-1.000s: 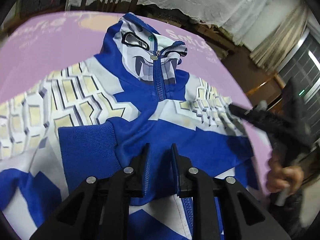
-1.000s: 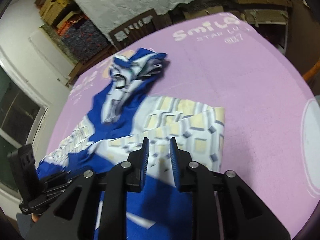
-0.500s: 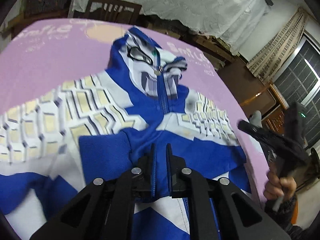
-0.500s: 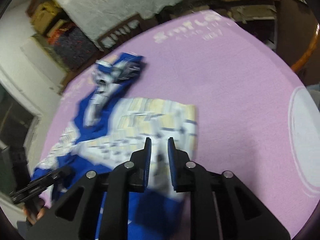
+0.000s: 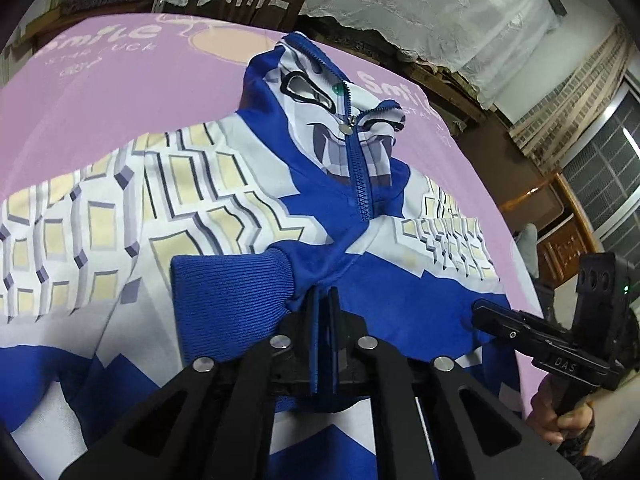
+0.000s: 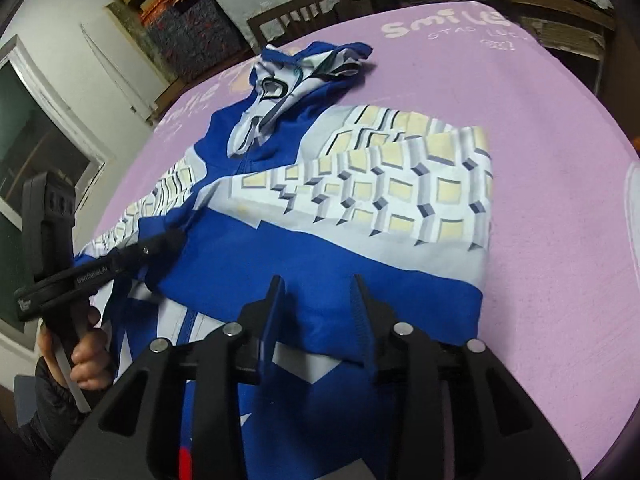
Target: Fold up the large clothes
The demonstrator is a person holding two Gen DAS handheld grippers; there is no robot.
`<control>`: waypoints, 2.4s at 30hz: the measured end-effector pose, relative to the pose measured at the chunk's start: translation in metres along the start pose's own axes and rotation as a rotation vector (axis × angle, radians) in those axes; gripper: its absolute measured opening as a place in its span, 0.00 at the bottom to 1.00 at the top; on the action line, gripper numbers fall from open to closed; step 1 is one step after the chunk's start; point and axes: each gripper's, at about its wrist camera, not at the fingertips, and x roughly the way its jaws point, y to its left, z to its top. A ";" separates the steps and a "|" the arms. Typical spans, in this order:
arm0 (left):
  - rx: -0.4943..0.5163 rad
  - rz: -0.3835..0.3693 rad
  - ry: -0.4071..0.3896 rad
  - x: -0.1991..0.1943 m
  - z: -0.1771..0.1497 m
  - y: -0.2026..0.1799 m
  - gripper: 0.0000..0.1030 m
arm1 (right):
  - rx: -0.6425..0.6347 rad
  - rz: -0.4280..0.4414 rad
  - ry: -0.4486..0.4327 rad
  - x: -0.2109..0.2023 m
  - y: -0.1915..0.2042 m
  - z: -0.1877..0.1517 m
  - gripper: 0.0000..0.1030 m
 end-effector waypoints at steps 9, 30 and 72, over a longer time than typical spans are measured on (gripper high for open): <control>0.002 -0.004 -0.013 -0.009 -0.001 -0.004 0.08 | 0.015 0.072 -0.069 -0.012 -0.007 0.003 0.53; -0.516 0.281 -0.325 -0.243 -0.106 0.183 0.56 | 0.117 0.056 -0.297 -0.086 -0.015 -0.047 0.64; -0.035 0.500 -0.344 -0.196 0.016 0.011 0.04 | 0.291 0.026 -0.161 -0.058 -0.052 -0.051 0.63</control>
